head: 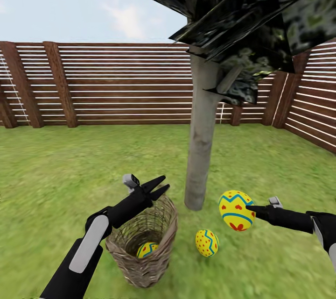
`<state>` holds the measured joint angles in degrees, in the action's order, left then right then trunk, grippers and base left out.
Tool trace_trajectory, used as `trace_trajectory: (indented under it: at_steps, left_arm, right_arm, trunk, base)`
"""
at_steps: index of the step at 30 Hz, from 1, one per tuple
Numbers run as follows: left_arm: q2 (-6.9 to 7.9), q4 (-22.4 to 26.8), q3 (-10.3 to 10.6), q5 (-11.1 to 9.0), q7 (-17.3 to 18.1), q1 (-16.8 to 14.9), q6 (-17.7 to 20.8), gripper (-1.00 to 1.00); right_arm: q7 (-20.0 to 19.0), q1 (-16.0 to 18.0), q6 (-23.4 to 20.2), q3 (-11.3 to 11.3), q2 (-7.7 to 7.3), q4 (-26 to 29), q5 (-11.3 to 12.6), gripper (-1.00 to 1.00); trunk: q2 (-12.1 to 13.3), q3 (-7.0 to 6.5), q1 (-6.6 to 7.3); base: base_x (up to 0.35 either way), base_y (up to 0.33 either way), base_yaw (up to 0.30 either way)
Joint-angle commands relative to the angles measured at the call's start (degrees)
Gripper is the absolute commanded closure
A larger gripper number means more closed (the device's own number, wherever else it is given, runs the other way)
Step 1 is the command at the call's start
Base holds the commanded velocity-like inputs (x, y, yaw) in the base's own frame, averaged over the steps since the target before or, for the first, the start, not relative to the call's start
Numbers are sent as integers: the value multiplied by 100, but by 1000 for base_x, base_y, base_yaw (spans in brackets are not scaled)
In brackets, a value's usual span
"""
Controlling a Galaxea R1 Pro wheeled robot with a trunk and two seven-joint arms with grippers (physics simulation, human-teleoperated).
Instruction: Take the three Easter eggs out of the wicker basket on the lawn in the garden, then place them on the lawn next to a single tree (choose any tree) so that all three eggs are next to the same tree and none are left in the basket.
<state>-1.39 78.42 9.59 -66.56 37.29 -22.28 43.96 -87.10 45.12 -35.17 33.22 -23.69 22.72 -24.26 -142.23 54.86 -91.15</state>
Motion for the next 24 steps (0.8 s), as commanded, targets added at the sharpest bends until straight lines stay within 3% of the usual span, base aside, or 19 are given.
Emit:
trace_trajectory:
  at_steps: [1, 7, 12, 21, 23, 24]
  left_arm:
    - [-2, 1, -3, -20, -3, -4, 33, -100]
    - [-9, 3, -10, 96, -3, -4, 33, -100]
    - [-13, 5, -3, 93, -3, -4, 33, -100]
    - [-123, 3, -7, 99, -3, -4, -90, -100]
    - [-125, 4, -2, 98, -3, -4, -117, -100]
    - [-125, 3, 56, 99, -3, -4, -122, -100]
  right_arm:
    - [0, 2, -61, 44, 4, 4, -61, 100]
    - [183, -1, -49, 44, 15, 4, -76, 100]
    - [1770, -3, 608, 44, 52, 5, -64, 100]
    - [3062, -21, 1214, 44, 392, -197, -70, 100]
    - [3817, -55, 1737, 44, 602, -449, -97, 100]
    - [4455, -63, 2016, 44, 693, -548, -101, 100]
  trunk:
    - [-2, 6, 1]
    - [-2, 6, 1]
    - [-2, 6, 1]
    - [-2, 6, 1]
    - [-2, 6, 1]
    - [-2, 6, 1]
  base:
    - [0, -337, 150]
    - [0, -337, 269]
    - [0, -337, 291]
    - [0, -337, 285]
    - [3, -337, 259]
    - [76, -318, 209]
